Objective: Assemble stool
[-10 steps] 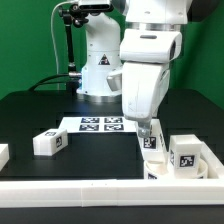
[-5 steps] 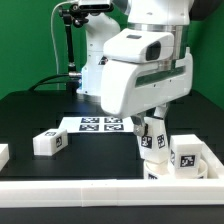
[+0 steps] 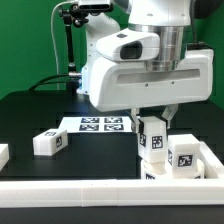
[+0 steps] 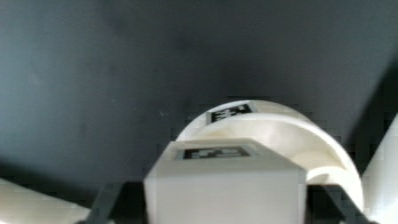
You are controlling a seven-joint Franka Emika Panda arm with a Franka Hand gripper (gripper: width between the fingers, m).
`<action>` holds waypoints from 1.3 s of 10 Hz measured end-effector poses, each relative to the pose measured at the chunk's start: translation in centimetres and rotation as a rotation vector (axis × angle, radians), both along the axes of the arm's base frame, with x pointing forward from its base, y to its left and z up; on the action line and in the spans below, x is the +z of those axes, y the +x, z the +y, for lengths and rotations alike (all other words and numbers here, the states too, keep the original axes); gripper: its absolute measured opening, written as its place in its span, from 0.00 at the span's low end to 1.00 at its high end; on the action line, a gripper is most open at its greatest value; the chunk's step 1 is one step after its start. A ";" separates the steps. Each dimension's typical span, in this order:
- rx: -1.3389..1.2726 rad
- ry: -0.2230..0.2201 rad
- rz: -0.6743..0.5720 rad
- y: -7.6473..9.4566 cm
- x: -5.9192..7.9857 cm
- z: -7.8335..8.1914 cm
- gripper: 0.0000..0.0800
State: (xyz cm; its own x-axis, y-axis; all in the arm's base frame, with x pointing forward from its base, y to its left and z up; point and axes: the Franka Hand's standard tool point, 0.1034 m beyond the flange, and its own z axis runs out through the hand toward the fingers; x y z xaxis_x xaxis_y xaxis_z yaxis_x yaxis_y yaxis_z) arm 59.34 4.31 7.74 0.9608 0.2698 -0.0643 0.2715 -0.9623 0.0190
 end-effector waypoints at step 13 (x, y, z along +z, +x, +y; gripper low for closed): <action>-0.968 0.059 0.004 0.1 -0.2 1.2 0.43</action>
Offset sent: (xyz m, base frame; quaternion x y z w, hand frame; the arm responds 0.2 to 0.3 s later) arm 0.0000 0.0000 0.0000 0.0000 0.0000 0.1938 0.9810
